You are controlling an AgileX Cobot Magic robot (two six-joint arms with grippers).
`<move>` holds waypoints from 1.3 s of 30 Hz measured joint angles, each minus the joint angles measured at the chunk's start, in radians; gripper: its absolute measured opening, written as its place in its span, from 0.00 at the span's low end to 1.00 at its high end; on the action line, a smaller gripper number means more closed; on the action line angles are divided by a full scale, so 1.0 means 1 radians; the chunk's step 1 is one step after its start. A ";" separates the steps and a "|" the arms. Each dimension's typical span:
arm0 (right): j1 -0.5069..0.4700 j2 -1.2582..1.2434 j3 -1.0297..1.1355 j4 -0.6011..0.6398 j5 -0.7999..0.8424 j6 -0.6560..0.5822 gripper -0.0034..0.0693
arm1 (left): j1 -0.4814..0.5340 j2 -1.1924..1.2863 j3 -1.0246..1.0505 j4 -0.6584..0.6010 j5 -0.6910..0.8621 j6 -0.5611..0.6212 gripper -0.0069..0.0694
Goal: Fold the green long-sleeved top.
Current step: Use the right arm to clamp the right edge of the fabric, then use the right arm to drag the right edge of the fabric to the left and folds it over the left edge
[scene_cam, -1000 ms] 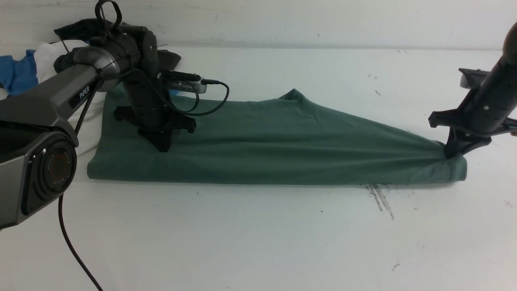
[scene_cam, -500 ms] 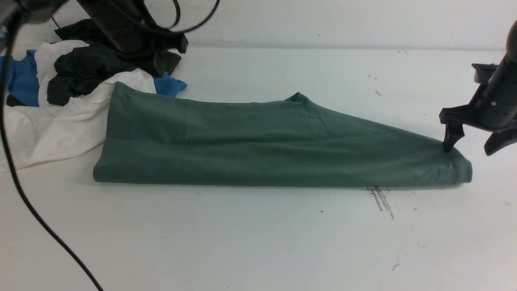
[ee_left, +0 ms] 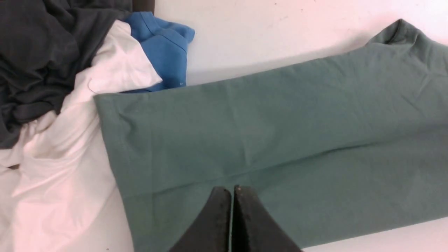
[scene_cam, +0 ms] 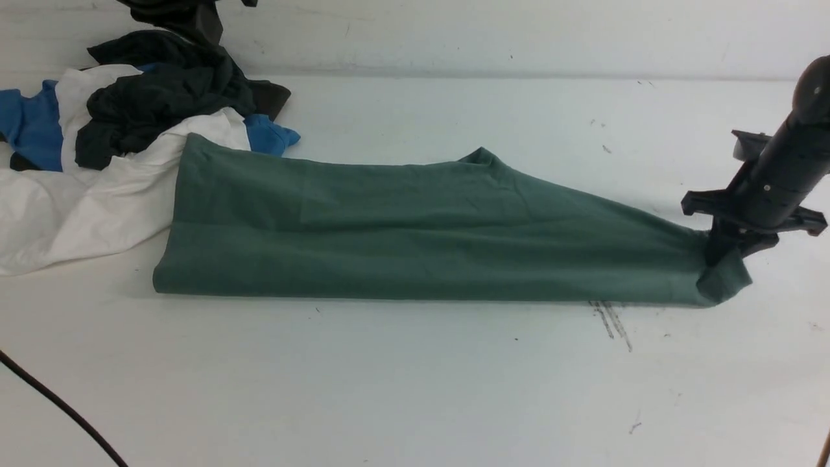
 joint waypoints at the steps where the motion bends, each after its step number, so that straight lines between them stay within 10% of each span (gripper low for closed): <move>1: 0.000 -0.025 0.002 -0.034 0.001 0.008 0.14 | 0.000 -0.012 0.000 0.000 0.000 -0.002 0.09; 9: -0.098 -0.205 0.002 -0.270 0.007 0.049 0.14 | 0.001 -0.106 0.001 0.050 0.002 -0.020 0.09; 15: -0.111 -0.284 -0.042 -0.180 0.029 0.062 0.14 | 0.001 -0.126 0.001 0.061 0.003 -0.030 0.09; 24: 0.193 -0.311 -0.192 0.115 0.037 0.126 0.14 | 0.001 -0.126 0.001 0.050 0.004 -0.030 0.09; 39: 0.624 -0.088 -0.222 0.217 -0.161 0.230 0.14 | 0.001 -0.126 0.001 0.049 0.004 -0.030 0.09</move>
